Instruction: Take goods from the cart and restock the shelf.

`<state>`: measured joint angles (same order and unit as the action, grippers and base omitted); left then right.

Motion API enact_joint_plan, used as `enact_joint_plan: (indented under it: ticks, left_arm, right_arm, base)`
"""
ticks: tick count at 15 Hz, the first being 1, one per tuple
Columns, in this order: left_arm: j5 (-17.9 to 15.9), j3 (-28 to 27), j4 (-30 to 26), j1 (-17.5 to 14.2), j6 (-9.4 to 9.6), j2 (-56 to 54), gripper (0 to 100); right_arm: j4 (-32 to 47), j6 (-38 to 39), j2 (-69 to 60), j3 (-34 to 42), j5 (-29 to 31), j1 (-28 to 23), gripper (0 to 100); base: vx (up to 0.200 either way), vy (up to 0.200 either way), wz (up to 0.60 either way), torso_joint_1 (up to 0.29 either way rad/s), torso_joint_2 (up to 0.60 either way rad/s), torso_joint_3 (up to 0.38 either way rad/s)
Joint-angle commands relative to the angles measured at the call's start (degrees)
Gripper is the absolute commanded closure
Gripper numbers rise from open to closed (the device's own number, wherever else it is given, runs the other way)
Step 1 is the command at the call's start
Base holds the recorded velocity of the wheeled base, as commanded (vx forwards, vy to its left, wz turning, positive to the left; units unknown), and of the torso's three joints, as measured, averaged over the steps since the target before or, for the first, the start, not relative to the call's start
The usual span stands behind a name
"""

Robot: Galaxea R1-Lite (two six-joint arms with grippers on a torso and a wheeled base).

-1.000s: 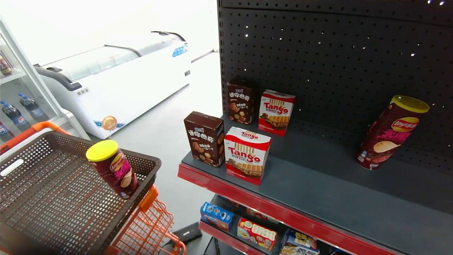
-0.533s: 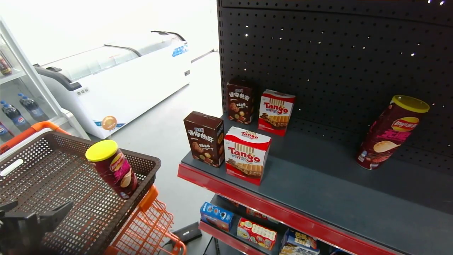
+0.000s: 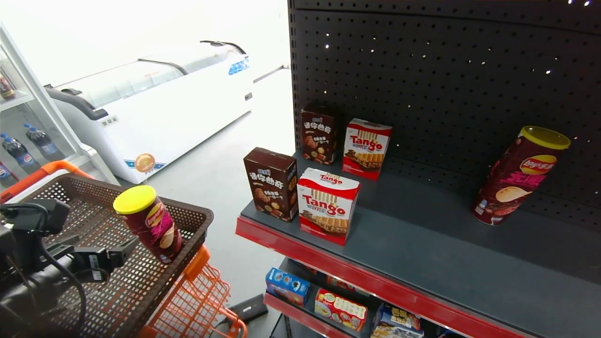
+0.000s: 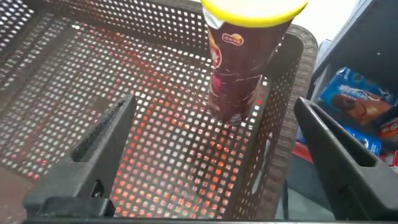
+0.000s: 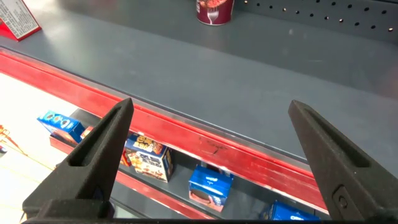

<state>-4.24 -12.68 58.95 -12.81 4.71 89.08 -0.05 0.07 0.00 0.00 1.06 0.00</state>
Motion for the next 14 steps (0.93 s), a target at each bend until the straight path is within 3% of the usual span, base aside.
enact_joint_plan:
  ticks: [1,3,6,14]
  left_arm:
    - [0.0,-0.2,4.3,2.1,-1.72,9.4,0]
    - [0.0,-0.2,9.5,3.6,-3.12,13.7,0]
    - [0.0,-2.2,16.5,4.8,-3.12,19.2,0]
    - [0.0,-8.1,20.6,3.8,-3.21,26.8,0]
  right_arm:
    - [0.0,0.0,0.0,0.0,0.0,0.0,0]
    - [0.0,0.0,0.0,0.0,0.1,0.0,0]
    - [0.0,0.0,0.0,0.0,0.0,0.0,0]
    - [0.0,0.0,0.0,0.0,0.0,0.0,0]
  base:
    - [0.0,0.0,0.0,0.0,0.0,0.0]
    - [0.0,0.0,0.0,0.0,0.0,0.0]
    - [0.0,0.0,0.0,0.0,0.0,0.0]
    - [0.0,0.0,0.0,0.0,0.0,0.0]
